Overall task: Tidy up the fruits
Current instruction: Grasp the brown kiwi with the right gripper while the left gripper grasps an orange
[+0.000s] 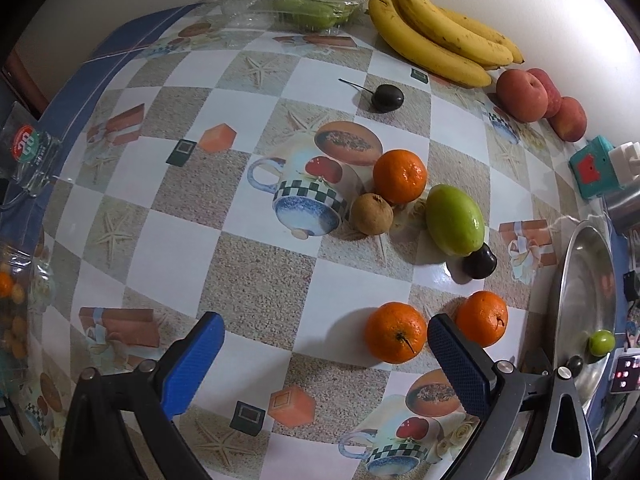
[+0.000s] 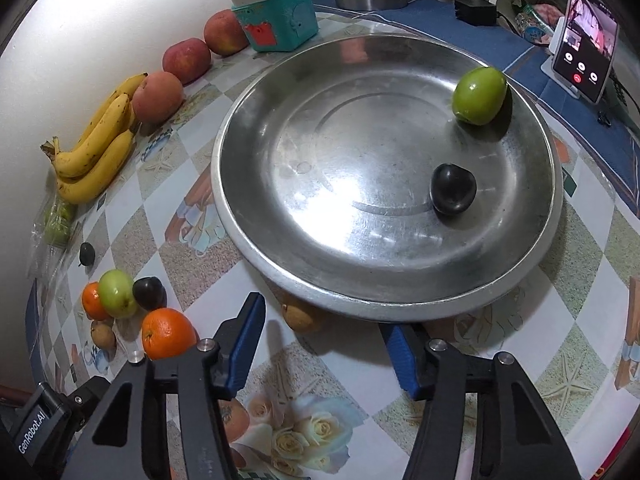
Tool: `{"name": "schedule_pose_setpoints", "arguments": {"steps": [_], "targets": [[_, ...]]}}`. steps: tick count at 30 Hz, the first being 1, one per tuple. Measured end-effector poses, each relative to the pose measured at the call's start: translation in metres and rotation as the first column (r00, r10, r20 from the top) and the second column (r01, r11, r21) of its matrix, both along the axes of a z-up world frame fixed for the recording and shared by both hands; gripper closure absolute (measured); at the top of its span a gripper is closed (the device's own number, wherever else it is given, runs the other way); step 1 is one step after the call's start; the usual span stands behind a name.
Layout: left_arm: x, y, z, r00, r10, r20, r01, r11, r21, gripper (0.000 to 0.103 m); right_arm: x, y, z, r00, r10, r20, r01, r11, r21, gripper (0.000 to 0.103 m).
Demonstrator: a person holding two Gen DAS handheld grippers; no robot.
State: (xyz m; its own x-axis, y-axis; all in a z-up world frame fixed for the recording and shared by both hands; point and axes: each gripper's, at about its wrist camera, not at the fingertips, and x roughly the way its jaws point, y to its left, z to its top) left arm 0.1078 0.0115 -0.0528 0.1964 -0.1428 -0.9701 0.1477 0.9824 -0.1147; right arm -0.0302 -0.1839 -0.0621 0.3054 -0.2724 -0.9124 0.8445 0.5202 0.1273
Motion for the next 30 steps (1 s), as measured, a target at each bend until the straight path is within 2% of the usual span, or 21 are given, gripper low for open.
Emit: {"name": "schedule_pose_setpoints", "arguments": {"steps": [3,8,10,12,22,27,30], "targets": [[0.002,-0.004,-0.004,1.000,-0.006,-0.008,0.006,1.000,-0.001,0.001,-0.002,0.002,0.000,1.000,-0.004,0.003,0.004,1.000,-0.008,0.047],[0.003,-0.008,-0.009,1.000,-0.007,-0.023,0.007,1.000,-0.008,0.001,-0.005,0.001,0.001,1.000,-0.001,0.004,0.001,1.000,-0.015,0.062],[0.003,-0.009,-0.010,1.000,-0.006,-0.025,0.006,1.000,-0.009,0.001,-0.005,0.002,0.001,1.000,0.009,0.012,-0.009,1.000,-0.010,0.072],[0.002,-0.008,-0.010,1.000,-0.008,-0.026,0.008,1.000,-0.011,0.001,-0.004,0.003,0.001,1.000,0.020,0.017,-0.020,1.000,-0.004,0.076],[0.003,-0.011,-0.013,0.999,-0.015,-0.042,0.014,1.000,-0.019,0.001,0.007,0.010,-0.002,0.993,0.107,0.046,-0.109,0.993,0.053,0.078],[0.002,-0.014,-0.015,0.998,-0.022,-0.055,0.020,0.999,-0.035,0.001,0.010,0.012,-0.002,0.991,0.117,0.066,-0.122,0.989,0.083,0.078],[0.001,-0.015,-0.016,0.998,-0.026,-0.060,0.024,0.999,-0.039,0.005,0.009,0.012,0.000,0.989,0.121,0.080,-0.128,0.988,0.090,0.078]]}}
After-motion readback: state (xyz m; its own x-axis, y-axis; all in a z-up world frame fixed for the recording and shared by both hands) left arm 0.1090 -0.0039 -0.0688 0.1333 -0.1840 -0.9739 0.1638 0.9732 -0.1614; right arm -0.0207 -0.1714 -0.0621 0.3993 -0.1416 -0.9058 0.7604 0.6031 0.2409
